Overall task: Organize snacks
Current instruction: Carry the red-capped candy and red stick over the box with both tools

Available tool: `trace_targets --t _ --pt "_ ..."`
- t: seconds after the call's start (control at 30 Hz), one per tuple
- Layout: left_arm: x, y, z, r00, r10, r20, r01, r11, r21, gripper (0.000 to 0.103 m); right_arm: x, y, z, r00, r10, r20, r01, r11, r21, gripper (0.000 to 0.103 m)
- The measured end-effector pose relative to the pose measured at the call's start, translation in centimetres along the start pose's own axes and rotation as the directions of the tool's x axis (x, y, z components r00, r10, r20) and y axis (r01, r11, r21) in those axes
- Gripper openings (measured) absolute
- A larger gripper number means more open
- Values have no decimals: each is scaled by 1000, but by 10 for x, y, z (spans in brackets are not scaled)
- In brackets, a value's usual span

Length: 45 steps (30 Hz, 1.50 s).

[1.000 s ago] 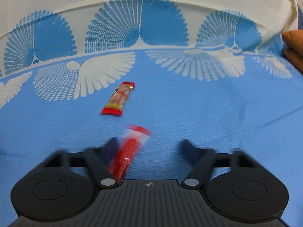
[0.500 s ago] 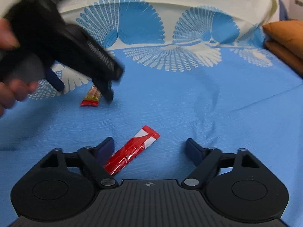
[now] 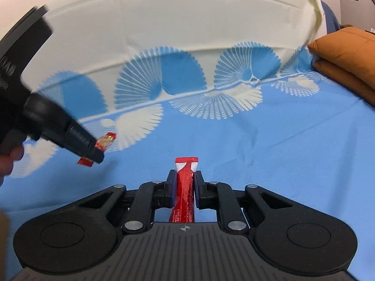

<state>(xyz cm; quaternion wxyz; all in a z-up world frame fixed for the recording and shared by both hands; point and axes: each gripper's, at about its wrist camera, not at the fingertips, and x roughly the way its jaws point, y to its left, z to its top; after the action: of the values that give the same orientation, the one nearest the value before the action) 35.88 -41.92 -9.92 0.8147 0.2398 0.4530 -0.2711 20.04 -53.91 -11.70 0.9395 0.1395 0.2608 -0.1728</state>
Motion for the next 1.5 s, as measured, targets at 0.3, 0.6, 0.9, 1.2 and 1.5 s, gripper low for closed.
trace_targets --t 0.3,0.6,0.9,1.2,1.5 --pt "-155 40 -129 1000 30 9 -30 1000 -7 22 -138 42 -26 991 119 -55 -119 993 5 16" --pt "-256 -9 -237 996 89 11 -86 982 -170 22 -235 119 -58 938 315 -141 -323 946 -35 16" --pt "-309 -4 -318 993 120 3 -113 941 -320 22 -301 197 -95 870 417 -261 -462 875 -141 17" --pt "-335 17 -363 992 123 39 -96 909 -406 22 -339 239 -114 867 411 -280 -482 835 -266 17" --pt "-336 26 -374 993 106 51 -73 894 -442 22 -346 250 -121 877 383 -291 -466 827 -314 17"
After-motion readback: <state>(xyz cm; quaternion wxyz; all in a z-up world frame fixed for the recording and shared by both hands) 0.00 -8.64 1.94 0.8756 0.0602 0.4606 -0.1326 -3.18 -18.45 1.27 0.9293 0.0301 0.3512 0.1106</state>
